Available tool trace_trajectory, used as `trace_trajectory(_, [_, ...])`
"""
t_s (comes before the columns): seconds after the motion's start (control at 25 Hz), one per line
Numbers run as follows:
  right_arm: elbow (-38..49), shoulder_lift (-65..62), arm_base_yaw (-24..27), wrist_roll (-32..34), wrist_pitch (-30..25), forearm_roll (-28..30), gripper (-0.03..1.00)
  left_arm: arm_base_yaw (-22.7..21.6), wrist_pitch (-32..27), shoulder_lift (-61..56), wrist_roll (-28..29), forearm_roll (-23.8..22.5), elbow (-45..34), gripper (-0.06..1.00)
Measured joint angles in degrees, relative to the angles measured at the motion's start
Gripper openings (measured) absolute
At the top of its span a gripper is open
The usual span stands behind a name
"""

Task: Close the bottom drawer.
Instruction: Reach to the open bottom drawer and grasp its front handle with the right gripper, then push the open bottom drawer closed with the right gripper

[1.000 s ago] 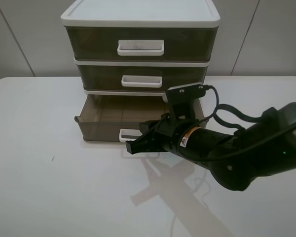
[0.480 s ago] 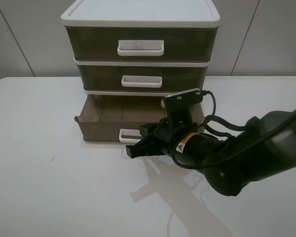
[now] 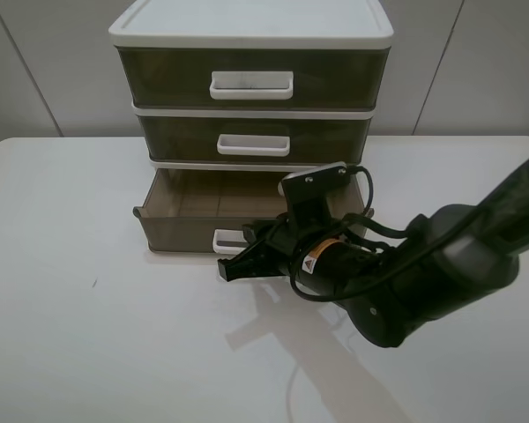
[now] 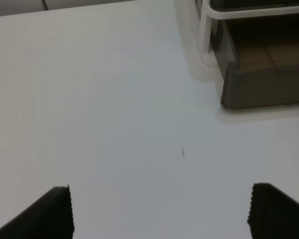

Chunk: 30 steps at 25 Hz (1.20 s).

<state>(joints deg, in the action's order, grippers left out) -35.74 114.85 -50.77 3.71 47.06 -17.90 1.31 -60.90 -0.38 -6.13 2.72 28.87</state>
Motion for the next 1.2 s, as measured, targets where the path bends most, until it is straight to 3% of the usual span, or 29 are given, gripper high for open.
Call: trace_trajectory(1.2, [-9.9,8.1,0.0,-0.2,3.8,-9.0,0.02,0.0,0.0,0.0,0.0,0.0,0.0,0.72])
